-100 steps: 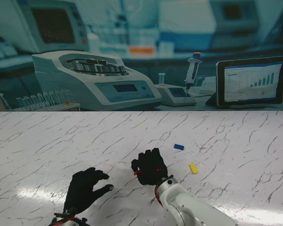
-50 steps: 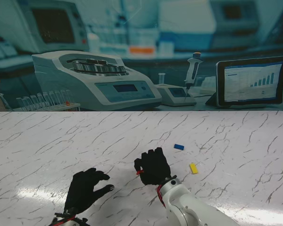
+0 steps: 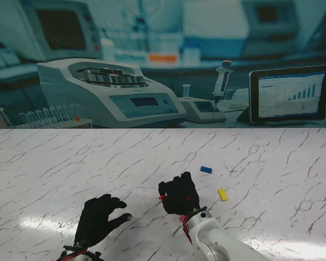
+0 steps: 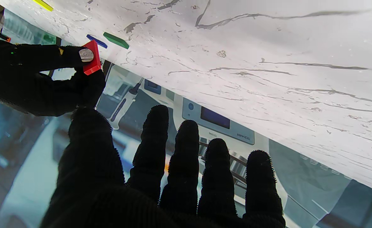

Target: Arrange dominoes in a row

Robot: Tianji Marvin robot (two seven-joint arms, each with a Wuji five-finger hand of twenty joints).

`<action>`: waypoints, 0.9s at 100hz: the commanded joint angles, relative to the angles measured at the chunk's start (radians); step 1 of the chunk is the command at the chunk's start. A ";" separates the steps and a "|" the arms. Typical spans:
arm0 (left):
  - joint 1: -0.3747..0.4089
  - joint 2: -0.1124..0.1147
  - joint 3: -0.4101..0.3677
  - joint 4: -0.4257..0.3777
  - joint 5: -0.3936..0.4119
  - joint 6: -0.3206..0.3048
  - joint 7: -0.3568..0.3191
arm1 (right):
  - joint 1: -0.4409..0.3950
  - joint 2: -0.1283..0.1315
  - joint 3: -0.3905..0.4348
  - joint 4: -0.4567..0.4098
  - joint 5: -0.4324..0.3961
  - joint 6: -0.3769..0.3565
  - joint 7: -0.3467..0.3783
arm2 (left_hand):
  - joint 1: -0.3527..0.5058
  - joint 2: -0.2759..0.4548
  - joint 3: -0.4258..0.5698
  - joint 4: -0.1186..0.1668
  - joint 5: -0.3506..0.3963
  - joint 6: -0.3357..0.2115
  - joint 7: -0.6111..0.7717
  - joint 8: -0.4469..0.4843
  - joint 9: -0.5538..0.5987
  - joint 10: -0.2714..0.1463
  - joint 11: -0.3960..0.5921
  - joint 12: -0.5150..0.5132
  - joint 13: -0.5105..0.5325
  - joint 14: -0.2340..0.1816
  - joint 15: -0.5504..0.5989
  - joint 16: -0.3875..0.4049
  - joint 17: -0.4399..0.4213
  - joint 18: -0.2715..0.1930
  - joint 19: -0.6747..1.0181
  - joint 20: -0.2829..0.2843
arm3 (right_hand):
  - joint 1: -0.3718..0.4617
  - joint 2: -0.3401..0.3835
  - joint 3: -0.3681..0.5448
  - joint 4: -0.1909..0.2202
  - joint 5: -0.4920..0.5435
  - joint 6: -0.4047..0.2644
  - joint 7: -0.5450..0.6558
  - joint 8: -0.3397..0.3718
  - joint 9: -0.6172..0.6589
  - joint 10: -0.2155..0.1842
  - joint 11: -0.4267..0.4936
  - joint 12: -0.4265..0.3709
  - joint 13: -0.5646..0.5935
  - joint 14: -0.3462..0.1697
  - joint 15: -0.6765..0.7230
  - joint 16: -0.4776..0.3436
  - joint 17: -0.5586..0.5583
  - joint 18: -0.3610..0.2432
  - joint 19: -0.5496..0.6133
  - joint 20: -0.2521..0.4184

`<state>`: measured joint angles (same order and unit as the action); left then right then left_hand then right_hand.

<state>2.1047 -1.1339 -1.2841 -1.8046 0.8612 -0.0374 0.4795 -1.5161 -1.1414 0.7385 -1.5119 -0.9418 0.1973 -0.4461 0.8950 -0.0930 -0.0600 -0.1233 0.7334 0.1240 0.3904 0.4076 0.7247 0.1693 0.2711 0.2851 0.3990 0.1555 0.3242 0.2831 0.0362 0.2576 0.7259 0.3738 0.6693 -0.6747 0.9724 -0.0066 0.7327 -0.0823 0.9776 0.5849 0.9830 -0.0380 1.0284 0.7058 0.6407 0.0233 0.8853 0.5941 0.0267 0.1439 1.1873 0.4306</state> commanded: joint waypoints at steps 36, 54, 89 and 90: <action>0.004 -0.002 0.004 0.004 0.007 -0.021 -0.008 | -0.047 0.014 0.050 -0.085 0.007 -0.051 0.093 | -0.016 0.017 -0.003 0.020 0.014 -0.007 0.012 0.012 0.023 -0.013 0.009 0.013 0.003 0.004 0.010 0.017 0.000 0.015 0.030 0.014 | -0.030 0.028 0.057 0.043 -0.032 0.051 0.070 0.093 0.097 0.005 -0.109 -0.245 0.044 0.001 -0.081 -0.060 -0.018 0.008 0.031 -0.024; 0.003 -0.002 0.005 0.006 0.009 -0.022 -0.006 | -0.068 0.023 0.070 -0.116 0.013 -0.080 0.138 | -0.016 0.017 -0.003 0.020 0.015 -0.007 0.012 0.012 0.022 -0.011 0.009 0.012 0.002 0.003 0.009 0.016 -0.001 0.014 0.029 0.013 | -0.017 0.022 0.089 0.096 -0.060 0.029 0.124 0.083 0.086 0.017 -0.150 -0.278 0.042 0.024 -0.103 -0.071 -0.008 0.019 0.035 -0.023; 0.009 0.000 -0.002 0.002 0.023 -0.024 -0.005 | -0.128 0.038 0.095 -0.176 0.008 -0.112 0.188 | -0.018 0.014 -0.004 0.020 0.014 -0.015 0.014 0.013 0.021 -0.019 0.008 0.012 0.001 0.003 0.008 0.015 -0.001 0.014 0.027 0.012 | -0.011 0.043 0.052 0.102 -0.075 0.095 0.156 0.048 0.093 0.036 -0.155 -0.303 0.055 0.013 -0.073 -0.058 0.012 0.004 0.056 -0.013; 0.009 0.000 -0.002 0.002 0.024 -0.024 -0.005 | -0.130 0.038 0.096 -0.177 0.009 -0.113 0.188 | -0.018 0.014 -0.004 0.020 0.014 -0.015 0.015 0.013 0.023 -0.019 0.009 0.012 0.001 0.003 0.008 0.015 -0.001 0.014 0.027 0.012 | -0.011 0.043 0.052 0.102 -0.075 0.095 0.156 0.048 0.093 0.036 -0.155 -0.303 0.055 0.013 -0.073 -0.058 0.012 0.004 0.056 -0.013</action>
<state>2.1044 -1.1318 -1.2858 -1.8009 0.8853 -0.0374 0.4818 -1.6251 -1.1020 0.8402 -1.6761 -0.9348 0.0952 -0.2612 0.8950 -0.0930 -0.0600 -0.1232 0.7335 0.1240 0.3999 0.4077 0.7247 0.1693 0.2711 0.2852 0.3990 0.1554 0.3242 0.2831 0.0361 0.2578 0.7260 0.3740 0.6477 -0.6612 1.0208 0.0565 0.6768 -0.0024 1.0775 0.6450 1.0443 -0.0066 0.8829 0.4178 0.6637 0.0428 0.7873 0.5353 0.0378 0.1441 1.2111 0.4198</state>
